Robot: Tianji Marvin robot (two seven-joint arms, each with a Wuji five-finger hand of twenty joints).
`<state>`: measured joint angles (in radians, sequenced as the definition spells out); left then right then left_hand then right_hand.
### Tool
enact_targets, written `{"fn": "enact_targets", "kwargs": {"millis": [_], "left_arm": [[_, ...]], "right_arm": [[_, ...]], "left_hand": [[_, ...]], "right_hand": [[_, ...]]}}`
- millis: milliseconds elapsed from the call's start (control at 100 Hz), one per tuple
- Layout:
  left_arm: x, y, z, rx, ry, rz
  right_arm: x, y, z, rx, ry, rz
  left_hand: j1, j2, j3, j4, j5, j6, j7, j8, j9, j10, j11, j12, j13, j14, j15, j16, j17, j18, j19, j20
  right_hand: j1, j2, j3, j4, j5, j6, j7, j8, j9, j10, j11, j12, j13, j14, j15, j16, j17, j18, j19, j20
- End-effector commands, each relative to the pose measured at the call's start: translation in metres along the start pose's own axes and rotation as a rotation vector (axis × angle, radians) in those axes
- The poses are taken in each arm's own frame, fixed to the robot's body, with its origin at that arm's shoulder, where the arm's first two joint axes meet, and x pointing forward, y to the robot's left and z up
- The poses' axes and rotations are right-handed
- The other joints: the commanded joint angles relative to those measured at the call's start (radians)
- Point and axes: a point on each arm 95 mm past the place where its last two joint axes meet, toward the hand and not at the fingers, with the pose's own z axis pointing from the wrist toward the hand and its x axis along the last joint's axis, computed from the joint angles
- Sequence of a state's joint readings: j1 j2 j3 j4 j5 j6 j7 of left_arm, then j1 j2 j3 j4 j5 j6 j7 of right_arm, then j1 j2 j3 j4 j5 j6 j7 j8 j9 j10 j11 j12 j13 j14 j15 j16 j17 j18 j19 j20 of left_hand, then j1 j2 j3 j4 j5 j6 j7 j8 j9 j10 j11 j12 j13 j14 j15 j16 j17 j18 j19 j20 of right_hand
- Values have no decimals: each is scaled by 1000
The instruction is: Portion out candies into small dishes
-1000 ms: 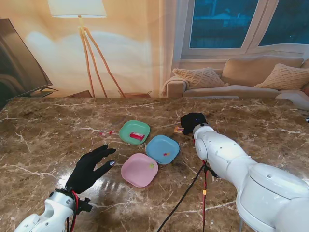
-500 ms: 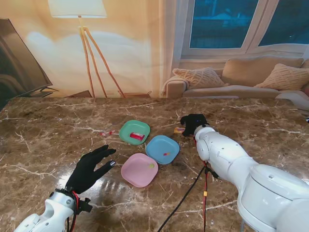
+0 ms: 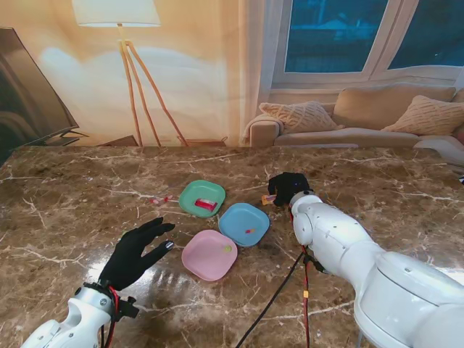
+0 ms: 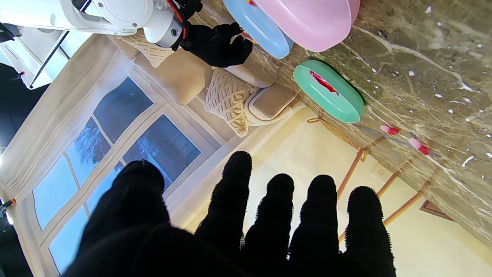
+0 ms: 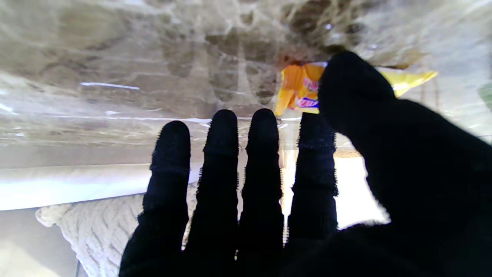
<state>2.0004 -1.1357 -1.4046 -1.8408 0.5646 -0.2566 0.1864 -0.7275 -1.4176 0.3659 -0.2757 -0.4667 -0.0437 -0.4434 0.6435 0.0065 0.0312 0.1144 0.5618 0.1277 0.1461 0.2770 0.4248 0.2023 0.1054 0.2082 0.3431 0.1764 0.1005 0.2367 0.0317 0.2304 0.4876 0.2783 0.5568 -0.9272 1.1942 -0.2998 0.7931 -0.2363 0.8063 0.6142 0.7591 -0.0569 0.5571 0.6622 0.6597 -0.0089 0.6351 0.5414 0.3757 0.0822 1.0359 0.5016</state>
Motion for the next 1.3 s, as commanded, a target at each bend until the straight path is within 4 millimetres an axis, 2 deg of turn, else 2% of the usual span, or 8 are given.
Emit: {"fn": "enact_targets", "kwargs": {"millis": [0, 190, 450, 680, 860, 990, 1130, 1290], "left_arm": [[-1, 3, -3, -9, -6, -1], [-2, 3, -3, -11, -7, -2], [-2, 3, -3, -14, -7, -3], [-2, 3, -3, -10, -8, -3], [-3, 3, -3, -10, -8, -3], [-3, 3, -3, -7, -8, -3], [-3, 3, -3, -7, -6, -2], [-3, 3, -3, -4, -5, -2]], "right_arm": [[2, -31, -13, 69, -4, 6], [3, -30, -15, 37, -9, 53], [3, -28, -14, 31, -19, 118], [2, -30, -15, 32, -3, 126], [-1, -29, -16, 35, 22, 109], [-3, -29, -16, 34, 41, 103], [-4, -27, -16, 15, 47, 121], [-5, -24, -15, -2, 38, 136]], "left_hand": [[31, 38, -22, -20, 8, -24, 10, 8, 4, -15, -10, -7, -7, -25, -15, -10, -10, 3, -2, -18], [32, 38, -22, -20, 8, -27, 11, 8, 4, -17, -10, -7, -7, -25, -15, -10, -11, 3, -3, -18], [31, 39, -22, -20, 13, -30, 14, 10, 3, -17, -11, -7, -6, -27, -15, -10, -12, 6, -5, -19], [33, 37, -22, -20, 19, -31, 18, 12, 7, -16, -10, -7, -6, -28, -16, -10, -13, 8, -9, -21], [33, 37, -22, -20, 21, -34, 20, 13, 6, -18, -10, -7, -6, -25, -16, -10, -15, 8, -12, -23], [32, 37, -22, -20, 21, -32, 20, 14, 5, -18, -11, -7, -6, -27, -16, -10, -17, 8, -15, -24], [32, 37, -22, -20, 20, -34, 20, 14, 6, -17, -11, -7, -6, -27, -16, -10, -17, 9, -17, -25], [31, 37, -23, -20, 18, -33, 19, 14, 5, -18, -11, -7, -7, -27, -17, -10, -17, 9, -19, -25]], "right_hand": [[42, -66, -72, -45, 149, -142, 139, 197, 23, -19, 12, -4, -8, -51, 14, 14, 6, -16, 10, 38], [45, -135, -52, -55, 228, -140, 177, 384, 233, -35, -12, -67, 195, -55, 37, 1, 174, -29, 135, 61], [143, -238, -38, -57, 356, -119, 205, 385, 548, -39, -10, 32, 508, -14, 115, 35, 433, 5, 323, 55], [180, -244, -47, -45, 339, -88, 168, 354, 596, -32, -6, 23, 518, -12, 169, 77, 431, -1, 332, 48], [173, -201, -51, -36, 264, -57, 209, -291, 600, -9, 30, -52, 488, -15, 217, 97, 395, -1, 329, 50], [156, -112, -59, -20, 302, -55, 246, -426, 569, -14, 30, -19, 471, 0, 188, 82, 382, 2, 322, 50], [116, -17, -22, 16, 268, -9, 253, -414, 573, 13, -18, -13, 470, 17, 153, 70, 371, 15, 314, 50], [48, 49, 111, 76, 245, -28, 233, -133, 579, 14, -7, 34, 471, 14, 177, 94, 374, 10, 321, 70]]}}
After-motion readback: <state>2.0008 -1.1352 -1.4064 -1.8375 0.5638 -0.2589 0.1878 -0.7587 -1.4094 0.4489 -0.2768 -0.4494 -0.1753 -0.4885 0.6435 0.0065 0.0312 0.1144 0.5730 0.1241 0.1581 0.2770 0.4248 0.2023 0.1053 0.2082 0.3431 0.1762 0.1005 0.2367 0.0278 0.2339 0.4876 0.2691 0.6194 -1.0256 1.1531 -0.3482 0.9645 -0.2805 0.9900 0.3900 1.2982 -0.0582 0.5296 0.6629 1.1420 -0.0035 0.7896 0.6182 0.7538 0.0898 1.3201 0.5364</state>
